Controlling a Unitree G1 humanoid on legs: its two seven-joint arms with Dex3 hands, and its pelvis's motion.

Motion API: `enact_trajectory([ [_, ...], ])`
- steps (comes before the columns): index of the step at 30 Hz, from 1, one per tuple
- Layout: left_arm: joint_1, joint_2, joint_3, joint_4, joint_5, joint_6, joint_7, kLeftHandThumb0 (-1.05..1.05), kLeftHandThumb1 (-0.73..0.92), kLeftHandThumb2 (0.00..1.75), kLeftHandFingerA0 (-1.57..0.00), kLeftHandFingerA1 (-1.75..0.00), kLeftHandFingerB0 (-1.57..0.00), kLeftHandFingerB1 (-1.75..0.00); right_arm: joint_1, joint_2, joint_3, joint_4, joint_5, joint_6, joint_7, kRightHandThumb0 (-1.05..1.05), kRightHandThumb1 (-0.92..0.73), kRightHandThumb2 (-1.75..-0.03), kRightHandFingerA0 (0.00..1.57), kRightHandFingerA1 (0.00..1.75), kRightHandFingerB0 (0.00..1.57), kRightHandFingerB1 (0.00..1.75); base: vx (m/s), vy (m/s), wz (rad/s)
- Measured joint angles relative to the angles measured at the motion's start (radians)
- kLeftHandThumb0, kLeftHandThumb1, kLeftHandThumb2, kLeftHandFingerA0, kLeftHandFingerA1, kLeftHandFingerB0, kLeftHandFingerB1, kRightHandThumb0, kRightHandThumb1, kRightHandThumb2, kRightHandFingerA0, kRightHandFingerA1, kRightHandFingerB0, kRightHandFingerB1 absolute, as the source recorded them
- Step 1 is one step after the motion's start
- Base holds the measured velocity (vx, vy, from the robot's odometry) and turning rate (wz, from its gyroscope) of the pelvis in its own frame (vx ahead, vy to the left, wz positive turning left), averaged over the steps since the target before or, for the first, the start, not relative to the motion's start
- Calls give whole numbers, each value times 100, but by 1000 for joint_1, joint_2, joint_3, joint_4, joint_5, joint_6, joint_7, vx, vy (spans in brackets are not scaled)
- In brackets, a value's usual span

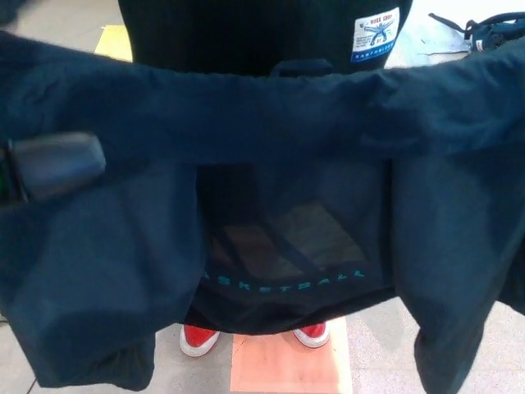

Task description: A person hands a coat to the robot and the robot grabs it with both hands and holds it while the person wears the coat.

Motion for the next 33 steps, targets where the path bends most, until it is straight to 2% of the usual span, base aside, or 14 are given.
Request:
enact_trajectory([
  [2,-82,37,-42,74,0,8,-36,-83,52,94,-3,-34,-2,-19,-60,-65,34,43,7,33,38,-78,-59,-59,24,38,8,23,0,0,0],
  [3,-105,47,-56,96,0,11,-47,-83,52,94,-3,-33,-2,-18,-78,-84,46,57,10,43,49,-82,-53,-88,16,45,5,18,0,0,0],
  [15,-385,119,-235,327,-1,59,-242,-85,51,93,-4,-32,-4,-17,-310,-210,262,256,25,127,236,-79,-51,-91,3,40,4,14,0,0,0],
  [16,-394,121,-242,334,-1,61,-251,-87,53,93,-7,-31,-9,-14,-320,-210,271,264,25,129,244,-84,-66,-60,10,30,0,18,0,0,0],
  [18,-434,130,-271,364,-1,70,-290,-88,54,94,-7,-31,-11,-12,-363,-210,312,298,26,141,279,-80,-51,-93,2,34,1,13,0,0,0],
  [20,-464,135,-295,387,-1,76,-320,-90,56,95,-7,-35,-12,-11,-397,-210,346,327,26,150,308,-83,-64,-60,8,29,0,18,0,0,0],
  [21,-481,137,-308,401,-1,79,-338,-87,53,94,-5,-37,-7,-14,-418,-210,366,344,26,156,326,-78,-49,-90,1,33,1,13,0,0,0],
  [22,-494,138,-318,411,-1,82,-351,-86,52,94,-5,-40,-3,-14,-433,-210,382,356,25,161,339,-82,-62,-59,17,32,0,18,0,0,0],
  [24,-525,142,-342,435,-1,90,-388,-91,67,60,-18,-32,-3,-22,-475,-210,423,388,25,175,377,-81,-49,-87,13,44,0,12,0,0,0],
  [26,-545,144,-357,449,-1,96,-413,-91,54,88,-11,-40,-6,-18,-500,-210,450,407,25,185,403,-84,-62,-59,17,33,0,19,0,0,0],
  [27,-557,146,-368,458,-1,100,-431,-81,50,91,-3,-40,-5,-18,-518,-210,470,421,25,192,421,-83,-51,-90,13,46,0,11,0,0,0],
  [30,-590,149,-396,479,-2,114,-481,-84,51,91,-4,-35,-8,-16,-564,-209,523,457,24,211,472,-88,-65,-63,12,35,0,14,0,0,0],
  [32,-612,151,-415,491,-4,126,-521,-86,61,59,-10,-28,-5,-24,-597,-209,563,483,23,223,511,-90,-55,-72,13,41,0,10,0,0,0],
  [33,-617,151,-420,493,-4,129,-531,-78,48,88,-4,-37,-6,-21,-605,-209,573,489,23,226,521,-89,-66,-61,17,36,0,18,0,0,0],
])
